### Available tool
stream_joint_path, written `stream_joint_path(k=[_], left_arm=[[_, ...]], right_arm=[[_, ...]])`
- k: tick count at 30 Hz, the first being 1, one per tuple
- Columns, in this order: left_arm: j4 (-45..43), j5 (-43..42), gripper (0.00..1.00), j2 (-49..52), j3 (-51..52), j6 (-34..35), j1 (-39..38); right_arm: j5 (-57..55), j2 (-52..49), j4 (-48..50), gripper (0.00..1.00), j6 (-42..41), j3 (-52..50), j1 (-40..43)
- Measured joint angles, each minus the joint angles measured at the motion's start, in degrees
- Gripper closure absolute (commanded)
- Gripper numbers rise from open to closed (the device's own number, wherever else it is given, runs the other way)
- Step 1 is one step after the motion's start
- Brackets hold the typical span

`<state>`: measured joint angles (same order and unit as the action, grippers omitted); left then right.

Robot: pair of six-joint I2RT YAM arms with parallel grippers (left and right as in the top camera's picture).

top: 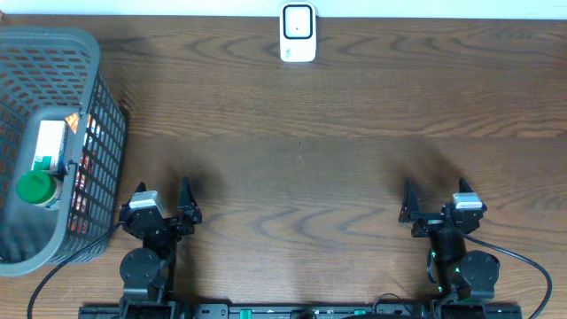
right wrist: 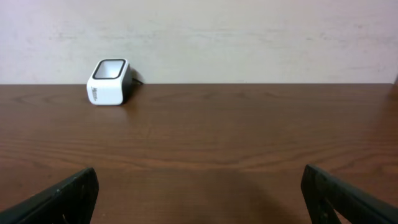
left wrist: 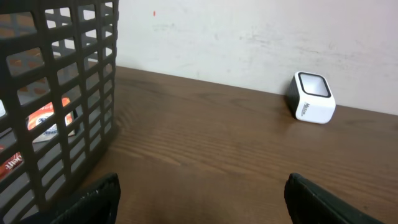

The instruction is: Scan the item barcode

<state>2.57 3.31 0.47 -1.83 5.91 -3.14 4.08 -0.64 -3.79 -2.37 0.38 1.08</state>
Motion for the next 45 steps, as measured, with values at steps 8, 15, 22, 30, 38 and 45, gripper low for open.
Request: stream_joint_path(k=[8, 15, 22, 30, 38, 45], left_arm=[[0.0, 0.0, 0.15, 0.0, 0.0, 0.0, 0.0], [0.0, 0.0, 0.14, 0.0, 0.0, 0.0, 0.0], [0.0, 0.0, 0.15, 0.0, 0.0, 0.0, 0.0], [0.0, 0.0, 0.15, 0.0, 0.0, 0.0, 0.0], [0.0, 0.0, 0.15, 0.0, 0.0, 0.0, 0.0], [0.1, -1.8, 0.15, 0.0, 0.0, 0.0, 0.0]], right_arm=[[0.0, 0.0, 0.0, 0.01, 0.0, 0.0, -1.2], [0.0, 0.0, 0.0, 0.01, 0.0, 0.0, -1.2], [0.0, 0.0, 0.0, 0.01, 0.0, 0.0, -1.2], [0.0, 0.0, 0.0, 0.01, 0.0, 0.0, -1.2], [0.0, 0.0, 0.0, 0.01, 0.0, 0.0, -1.2], [0.0, 0.0, 0.0, 0.01, 0.0, 0.0, -1.2]])
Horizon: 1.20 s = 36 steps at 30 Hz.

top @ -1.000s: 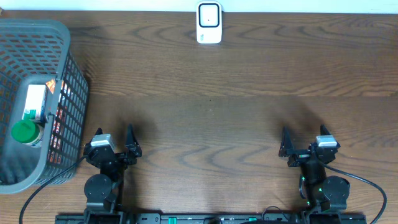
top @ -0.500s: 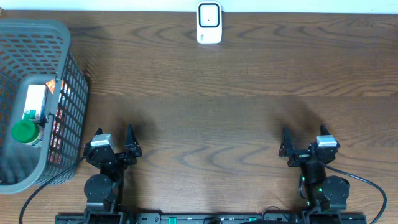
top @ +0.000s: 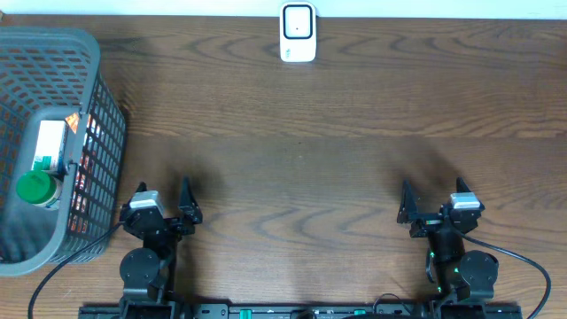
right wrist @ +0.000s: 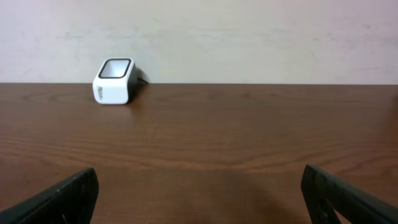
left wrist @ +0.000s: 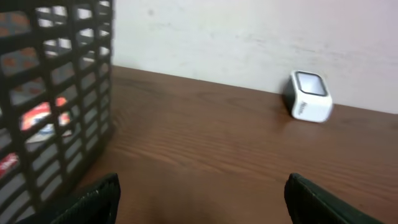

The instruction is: Scan the item barcode

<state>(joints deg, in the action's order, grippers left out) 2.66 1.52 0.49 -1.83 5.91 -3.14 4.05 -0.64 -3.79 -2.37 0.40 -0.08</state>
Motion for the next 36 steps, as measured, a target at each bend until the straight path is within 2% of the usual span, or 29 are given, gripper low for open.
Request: stream_joint_path(k=[5, 11, 14, 21, 24, 28, 32, 36], left_arm=[[0.9, -10.2, 0.15, 0.2, -0.4, -1.6, 0.0], [9.5, -19.5, 0.15, 4.3, -5.4, -2.7, 0.0], [13.1, -23.1, 0.15, 10.1, -14.6, -3.1, 0.0], [26.6, -25.8, 0.15, 23.7, -41.3, -5.0, 0.0], [31.0, -27.3, 0.14, 27.3, -49.0, -4.4, 0.0], [35.8, -30.4, 0.14, 28.3, -50.9, -3.1, 0.0], [36.8, -31.6, 0.14, 29.3, -52.0, -2.7, 0.0], [41.6, -30.3, 0.14, 33.2, -61.6, -2.4, 0.0]], right_arm=[[0.0, 0.0, 0.0, 0.01, 0.0, 0.0, 0.0], [0.0, 0.0, 0.0, 0.01, 0.0, 0.0, 0.0], [0.0, 0.0, 0.0, 0.01, 0.0, 0.0, 0.0], [0.0, 0.0, 0.0, 0.01, 0.0, 0.0, 0.0], [0.0, 0.0, 0.0, 0.01, 0.0, 0.0, 0.0], [0.0, 0.0, 0.0, 0.01, 0.0, 0.0, 0.0], [0.0, 0.0, 0.0, 0.01, 0.0, 0.0, 0.0], [0.0, 0.0, 0.0, 0.01, 0.0, 0.0, 0.0]])
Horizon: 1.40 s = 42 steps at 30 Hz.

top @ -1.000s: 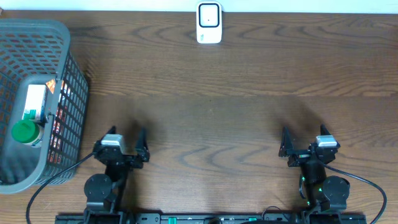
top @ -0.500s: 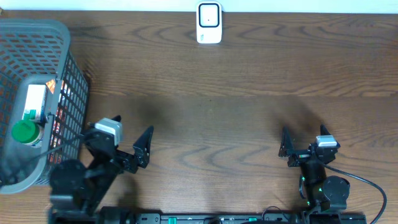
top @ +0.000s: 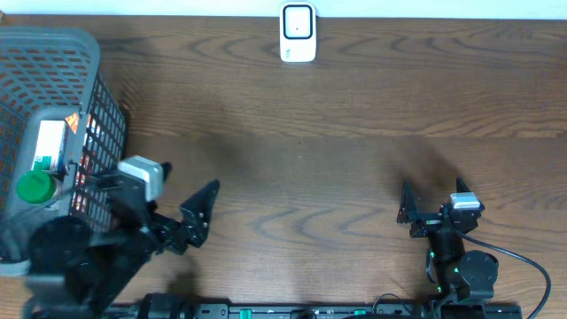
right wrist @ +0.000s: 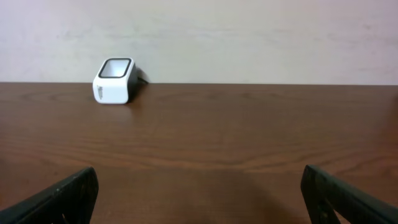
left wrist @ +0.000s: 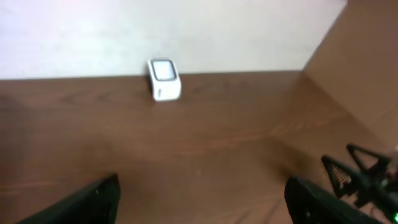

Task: Scan the item barcode
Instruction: 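Move the left gripper over the basket toward the green container, then lower the left gripper into the basket and grasp the green container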

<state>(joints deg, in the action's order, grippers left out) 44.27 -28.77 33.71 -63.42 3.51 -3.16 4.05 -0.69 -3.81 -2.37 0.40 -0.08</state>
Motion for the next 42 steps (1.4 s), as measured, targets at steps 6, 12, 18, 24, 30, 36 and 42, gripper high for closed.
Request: stream_joint_path(k=[6, 12, 18, 24, 30, 36, 42], left_arm=[[18.7, 13.5, 0.14, 16.1, -29.3, 0.6, 0.1], [33.3, 34.9, 0.14, 36.2, -56.3, 4.8, 2.1], [37.8, 44.1, 0.14, 45.6, -61.2, 14.3, 14.2], [42.1, 43.3, 0.15, 51.9, -61.2, 23.8, 33.9], [41.9, 35.5, 0.15, 57.1, -57.0, 27.3, 45.9], [36.1, 32.7, 0.15, 62.4, -47.9, 28.1, 47.8], [27.6, 32.7, 0.15, 63.6, -37.0, 28.1, 47.8]], right_arm=[[0.0, 0.0, 0.0, 0.01, 0.0, 0.0, 0.0], [0.0, 0.0, 0.0, 0.01, 0.0, 0.0, 0.0], [0.0, 0.0, 0.0, 0.01, 0.0, 0.0, 0.0], [0.0, 0.0, 0.0, 0.01, 0.0, 0.0, 0.0], [0.0, 0.0, 0.0, 0.01, 0.0, 0.0, 0.0], [0.0, 0.0, 0.0, 0.01, 0.0, 0.0, 0.0], [0.0, 0.0, 0.0, 0.01, 0.0, 0.0, 0.0]])
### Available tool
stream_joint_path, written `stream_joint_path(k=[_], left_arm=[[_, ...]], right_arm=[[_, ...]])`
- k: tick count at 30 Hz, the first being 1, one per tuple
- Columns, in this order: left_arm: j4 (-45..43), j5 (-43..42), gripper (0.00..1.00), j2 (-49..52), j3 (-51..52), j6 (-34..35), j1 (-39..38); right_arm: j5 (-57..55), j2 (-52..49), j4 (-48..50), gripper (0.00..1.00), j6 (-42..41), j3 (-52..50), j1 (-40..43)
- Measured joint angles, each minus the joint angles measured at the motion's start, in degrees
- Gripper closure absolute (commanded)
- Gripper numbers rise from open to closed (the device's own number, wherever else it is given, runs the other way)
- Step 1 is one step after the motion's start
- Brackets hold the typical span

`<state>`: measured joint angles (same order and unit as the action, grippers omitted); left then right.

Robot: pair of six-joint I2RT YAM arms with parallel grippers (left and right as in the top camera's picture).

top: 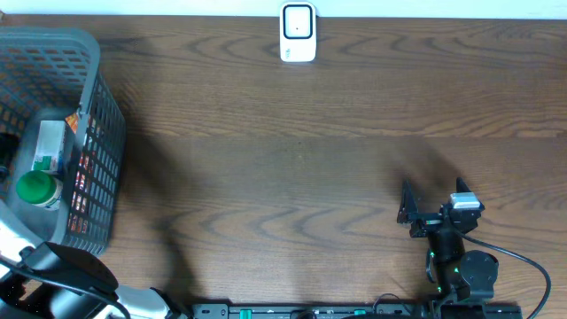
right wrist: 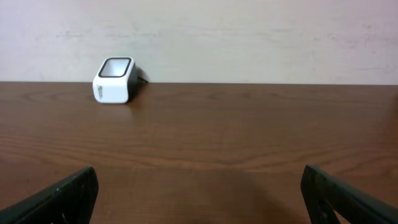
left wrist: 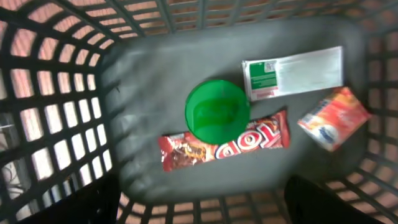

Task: Scan the item barcode
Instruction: 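Lower the left gripper into the basket and grasp the green container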

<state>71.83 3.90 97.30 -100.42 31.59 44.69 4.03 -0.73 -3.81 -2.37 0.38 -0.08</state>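
Note:
The white barcode scanner (top: 299, 34) stands at the table's far edge, also in the right wrist view as scanner (right wrist: 114, 79). My left gripper (left wrist: 199, 208) hangs open above the grey mesh basket (left wrist: 124, 74), looking down into it. Inside lie a green-lidded container (left wrist: 217, 117), a white and green packet (left wrist: 292, 71), a red candy bar (left wrist: 225, 148) and an orange-red pouch (left wrist: 333, 118). Nothing is between the left fingers (left wrist: 87, 199). My right gripper (top: 432, 213) rests open and empty low on the table at the front right.
The basket (top: 97, 97) fills the table's left end, with the green lid (top: 35, 188) and packet (top: 51, 146) visible inside. The left arm (top: 62, 282) reaches up from the front left corner. Bare brown wood lies between basket, scanner and right arm.
My left gripper has swung from facing the scanner across the table to pointing down into the basket; the arm has left the spot beside the basket's front. The right arm is unchanged.
Both grippers first rested open at the table's front, facing the scanner. The left view then shifted slightly. Later the left arm was raised and turned beside the basket. Now it looks straight down on the basket's items. The right arm barely moved throughout.

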Motion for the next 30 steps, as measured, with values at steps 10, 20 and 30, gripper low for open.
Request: stream_joint_path(k=[10, 20, 30], left_arm=[[-13.7, 0.8, 0.14, 0.0, 15.0, 0.0, 0.0], [-20.3, 1.0, 0.14, 0.0, 20.9, -0.1, 0.0], [-24.3, 1.1, 0.14, 2.2, 22.1, -0.1, 0.0]], right_arm=[[0.0, 0.0, 0.0, 0.01, 0.0, 0.0, 0.0], [0.0, 0.0, 0.0, 0.01, 0.0, 0.0, 0.0], [0.0, 0.0, 0.0, 0.01, 0.0, 0.0, 0.0]])
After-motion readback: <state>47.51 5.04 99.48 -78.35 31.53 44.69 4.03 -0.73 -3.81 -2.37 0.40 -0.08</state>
